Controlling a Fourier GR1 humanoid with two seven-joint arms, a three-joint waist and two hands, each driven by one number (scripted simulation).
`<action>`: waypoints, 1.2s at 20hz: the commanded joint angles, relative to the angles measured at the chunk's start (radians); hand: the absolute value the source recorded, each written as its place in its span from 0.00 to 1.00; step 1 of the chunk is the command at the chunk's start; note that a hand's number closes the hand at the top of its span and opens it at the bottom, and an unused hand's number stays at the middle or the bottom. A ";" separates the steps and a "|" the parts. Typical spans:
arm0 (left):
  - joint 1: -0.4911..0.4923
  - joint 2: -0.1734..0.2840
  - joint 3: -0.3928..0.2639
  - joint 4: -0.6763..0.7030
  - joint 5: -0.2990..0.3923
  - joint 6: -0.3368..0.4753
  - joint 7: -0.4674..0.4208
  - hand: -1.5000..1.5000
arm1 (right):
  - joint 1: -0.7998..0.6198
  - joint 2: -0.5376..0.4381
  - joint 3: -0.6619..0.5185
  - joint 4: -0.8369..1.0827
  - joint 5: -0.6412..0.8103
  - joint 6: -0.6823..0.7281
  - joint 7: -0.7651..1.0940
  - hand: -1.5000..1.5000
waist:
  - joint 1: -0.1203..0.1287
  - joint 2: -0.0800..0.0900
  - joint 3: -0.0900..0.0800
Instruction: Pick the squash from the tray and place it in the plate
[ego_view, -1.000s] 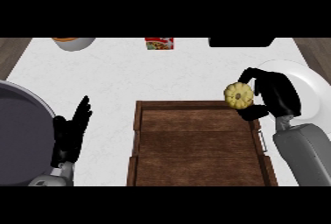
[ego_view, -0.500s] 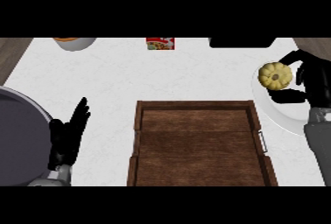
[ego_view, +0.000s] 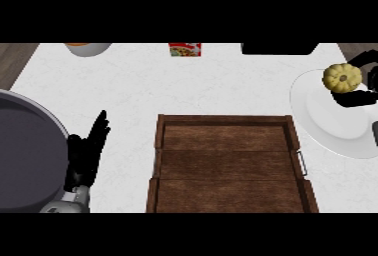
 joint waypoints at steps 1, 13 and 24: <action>-0.003 0.023 0.036 0.005 0.000 -0.034 0.021 0.50 | -0.076 -0.003 -0.009 0.149 0.031 -0.018 -0.012 1.00 | -0.001 0.001 -0.003; -0.017 0.010 0.033 0.028 -0.010 -0.043 -0.014 0.50 | -0.188 -0.121 -0.033 0.656 0.028 0.206 -0.213 1.00 | 0.031 0.016 -0.002; -0.051 -0.018 0.035 0.029 -0.022 -0.027 0.043 0.50 | -0.204 -0.158 -0.174 0.734 -0.123 0.290 -0.600 0.00 | 0.010 0.011 0.000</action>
